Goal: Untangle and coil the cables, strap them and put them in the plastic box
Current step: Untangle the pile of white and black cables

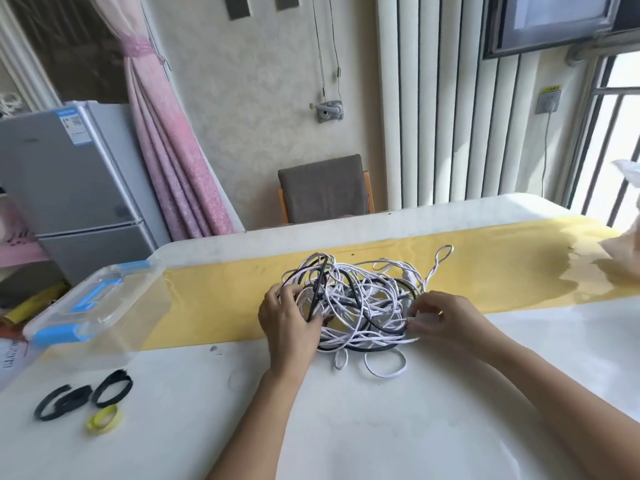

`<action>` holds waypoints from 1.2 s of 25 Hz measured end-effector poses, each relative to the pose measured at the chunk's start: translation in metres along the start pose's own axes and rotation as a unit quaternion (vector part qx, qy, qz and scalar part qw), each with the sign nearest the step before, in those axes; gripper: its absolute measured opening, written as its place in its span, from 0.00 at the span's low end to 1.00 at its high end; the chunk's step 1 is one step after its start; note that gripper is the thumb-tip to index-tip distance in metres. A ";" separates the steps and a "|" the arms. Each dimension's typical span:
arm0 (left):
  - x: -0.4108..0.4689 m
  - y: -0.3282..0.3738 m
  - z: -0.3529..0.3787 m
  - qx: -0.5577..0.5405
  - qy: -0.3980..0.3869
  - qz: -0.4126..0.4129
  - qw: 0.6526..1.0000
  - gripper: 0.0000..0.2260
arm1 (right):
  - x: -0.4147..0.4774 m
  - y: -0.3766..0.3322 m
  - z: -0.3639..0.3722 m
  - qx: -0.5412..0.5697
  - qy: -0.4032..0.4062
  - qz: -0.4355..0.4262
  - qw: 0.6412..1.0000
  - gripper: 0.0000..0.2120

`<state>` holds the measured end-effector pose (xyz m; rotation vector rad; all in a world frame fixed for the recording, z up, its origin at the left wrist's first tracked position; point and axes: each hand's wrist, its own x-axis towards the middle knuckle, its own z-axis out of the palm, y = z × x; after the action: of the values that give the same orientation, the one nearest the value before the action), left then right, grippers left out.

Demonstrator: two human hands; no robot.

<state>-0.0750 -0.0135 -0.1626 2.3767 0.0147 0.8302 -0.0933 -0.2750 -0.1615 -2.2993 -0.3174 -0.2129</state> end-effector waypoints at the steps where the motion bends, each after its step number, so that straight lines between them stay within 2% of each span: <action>1: -0.002 0.003 -0.001 -0.002 0.021 0.050 0.999 0.24 | -0.002 -0.003 0.001 -0.004 -0.006 -0.015 1.000 0.08; 3: -0.008 0.013 -0.002 -0.024 0.016 0.183 0.983 0.26 | -0.002 -0.006 0.001 -0.015 -0.005 -0.030 0.999 0.09; 5: -0.019 0.024 -0.003 -0.052 -0.063 0.306 0.948 0.22 | -0.001 -0.005 0.000 0.029 -0.006 -0.008 1.000 0.07; 7: -0.028 0.024 0.004 -0.008 -0.128 0.368 0.921 0.19 | 0.002 -0.004 -0.002 0.102 -0.022 0.018 0.994 0.05; 8: -0.029 0.020 0.009 0.032 -0.142 0.371 0.917 0.23 | 0.003 -0.005 -0.003 0.140 -0.032 0.023 0.989 0.04; 11: -0.015 0.013 0.017 0.097 -0.155 0.321 0.929 0.28 | 0.005 -0.012 -0.006 0.240 -0.075 0.035 0.967 0.04; 13: 0.001 0.023 0.010 0.098 -0.183 0.276 0.939 0.21 | 0.010 -0.019 -0.003 0.261 -0.077 0.044 0.961 0.04; 15: 0.017 0.039 0.000 0.087 -0.252 0.211 0.940 0.13 | 0.018 -0.025 0.000 0.274 -0.058 0.051 0.959 0.05; 18: 0.043 0.057 -0.018 0.062 -0.332 0.118 0.934 0.19 | 0.036 -0.038 -0.011 0.271 -0.063 0.050 0.959 0.05; 20: 0.057 0.062 -0.030 -0.007 -0.356 0.067 0.932 0.22 | 0.050 -0.049 -0.025 0.276 -0.067 0.040 0.958 0.06; 22: 0.066 0.060 -0.036 -0.088 -0.348 0.016 0.933 0.20 | 0.063 -0.061 -0.033 0.288 -0.048 0.029 0.956 0.05; 26: 0.061 0.046 -0.030 -0.235 -0.288 0.000 0.928 0.05 | 0.085 -0.081 -0.026 0.360 -0.007 0.039 0.932 0.09; 28: 0.046 0.042 -0.027 -0.307 -0.216 -0.007 0.927 0.11 | 0.091 -0.086 -0.016 0.384 0.006 0.049 0.922 0.12; 30: 0.031 0.039 -0.023 -0.317 -0.167 0.015 0.934 0.16 | 0.096 -0.090 -0.007 0.407 0.006 0.054 0.912 0.14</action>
<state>-0.0706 -0.0260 -0.1095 1.8656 -0.3726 0.3512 -0.0285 -0.2056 -0.0706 -1.4792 -0.2130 -0.0221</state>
